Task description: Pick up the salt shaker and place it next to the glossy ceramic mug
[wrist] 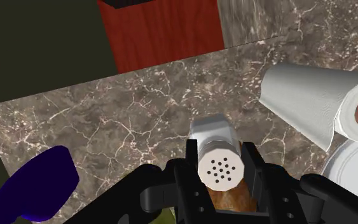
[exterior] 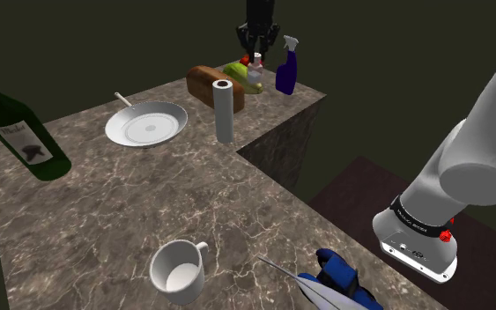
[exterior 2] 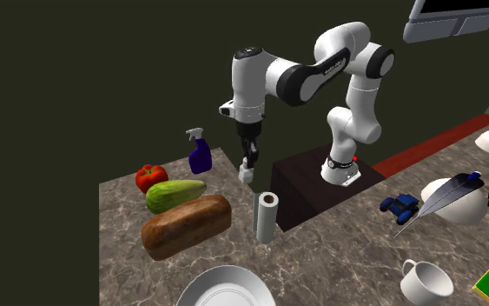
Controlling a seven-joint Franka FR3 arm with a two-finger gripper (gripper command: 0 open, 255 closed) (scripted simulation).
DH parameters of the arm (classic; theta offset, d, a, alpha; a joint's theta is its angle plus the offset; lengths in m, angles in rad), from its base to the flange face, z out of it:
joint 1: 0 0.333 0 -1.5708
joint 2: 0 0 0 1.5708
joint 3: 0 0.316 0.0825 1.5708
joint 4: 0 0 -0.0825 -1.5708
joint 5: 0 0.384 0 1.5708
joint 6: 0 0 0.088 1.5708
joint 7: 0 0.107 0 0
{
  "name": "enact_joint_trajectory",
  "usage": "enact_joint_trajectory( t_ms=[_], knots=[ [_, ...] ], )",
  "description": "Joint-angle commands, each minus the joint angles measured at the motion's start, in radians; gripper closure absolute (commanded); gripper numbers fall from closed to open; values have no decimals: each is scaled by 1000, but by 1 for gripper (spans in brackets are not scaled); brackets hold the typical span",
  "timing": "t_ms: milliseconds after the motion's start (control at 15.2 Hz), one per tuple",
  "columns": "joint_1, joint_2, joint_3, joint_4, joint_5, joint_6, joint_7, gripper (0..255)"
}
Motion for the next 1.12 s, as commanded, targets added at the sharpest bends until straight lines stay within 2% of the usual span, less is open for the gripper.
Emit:
enact_joint_trajectory(
  t_ms=[0,528,1056],
  knots=[
    [23,-29,19,-33,-1,5,44,255],
    [114,-114,106,-138,6,28,219,255],
    [204,-137,203,-165,14,36,404,255]
  ],
)
